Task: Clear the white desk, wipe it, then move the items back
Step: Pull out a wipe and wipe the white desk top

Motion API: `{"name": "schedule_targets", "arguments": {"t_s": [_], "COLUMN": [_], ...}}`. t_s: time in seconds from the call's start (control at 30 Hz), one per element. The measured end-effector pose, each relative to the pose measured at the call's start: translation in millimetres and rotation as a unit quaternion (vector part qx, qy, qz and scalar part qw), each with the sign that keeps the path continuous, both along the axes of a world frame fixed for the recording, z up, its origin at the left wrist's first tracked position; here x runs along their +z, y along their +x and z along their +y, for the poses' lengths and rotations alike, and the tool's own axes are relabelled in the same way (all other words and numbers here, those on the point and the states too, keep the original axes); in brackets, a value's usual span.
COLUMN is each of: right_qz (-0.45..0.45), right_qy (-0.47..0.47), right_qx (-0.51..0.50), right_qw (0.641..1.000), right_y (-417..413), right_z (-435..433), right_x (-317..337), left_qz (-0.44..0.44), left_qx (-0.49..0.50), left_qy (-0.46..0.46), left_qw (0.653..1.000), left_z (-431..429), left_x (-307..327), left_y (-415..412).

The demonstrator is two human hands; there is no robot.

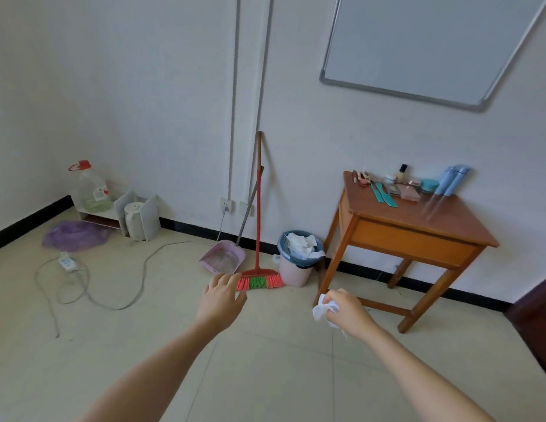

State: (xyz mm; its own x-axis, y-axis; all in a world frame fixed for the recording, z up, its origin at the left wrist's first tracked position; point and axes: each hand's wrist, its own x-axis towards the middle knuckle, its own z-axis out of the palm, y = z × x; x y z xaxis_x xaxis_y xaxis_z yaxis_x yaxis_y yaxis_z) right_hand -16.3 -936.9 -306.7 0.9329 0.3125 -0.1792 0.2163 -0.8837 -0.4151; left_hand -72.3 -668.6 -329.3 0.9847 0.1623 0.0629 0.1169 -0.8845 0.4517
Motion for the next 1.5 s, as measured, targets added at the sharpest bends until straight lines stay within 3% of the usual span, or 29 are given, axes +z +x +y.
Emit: {"name": "schedule_targets", "arguments": {"t_s": [0.37,0.93,1.07,1.33,1.5], "right_qz": [0.002,0.024,0.017,0.042,0.079], "right_qy": [0.004,-0.035,-0.060,-0.076,-0.133], "right_qx": [-0.021,-0.039,-0.043,-0.004,0.061], "right_qw": [1.000,0.998,0.997,0.996,0.986], "right_y": [191.5,456.3,498.8,611.9,678.3], "right_z": [-37.6,53.6,56.6,59.2,64.9], "right_x": [-2.1,-37.9,-56.1,-104.6,-130.5], "left_qz": [0.037,0.048,0.092,0.142,0.181], "left_qx": [-0.087,-0.087,-0.103,-0.031,0.011], "left_qy": [0.043,0.059,0.074,0.078,0.084], "left_qw": [0.995,0.993,0.988,0.986,0.980], "left_z": [-65.1,41.3,49.8,55.4,45.2], "left_x": [-7.8,-27.9,-44.8,-64.5,-65.7], "left_y": [193.5,468.7,504.0,568.6,611.5]}}
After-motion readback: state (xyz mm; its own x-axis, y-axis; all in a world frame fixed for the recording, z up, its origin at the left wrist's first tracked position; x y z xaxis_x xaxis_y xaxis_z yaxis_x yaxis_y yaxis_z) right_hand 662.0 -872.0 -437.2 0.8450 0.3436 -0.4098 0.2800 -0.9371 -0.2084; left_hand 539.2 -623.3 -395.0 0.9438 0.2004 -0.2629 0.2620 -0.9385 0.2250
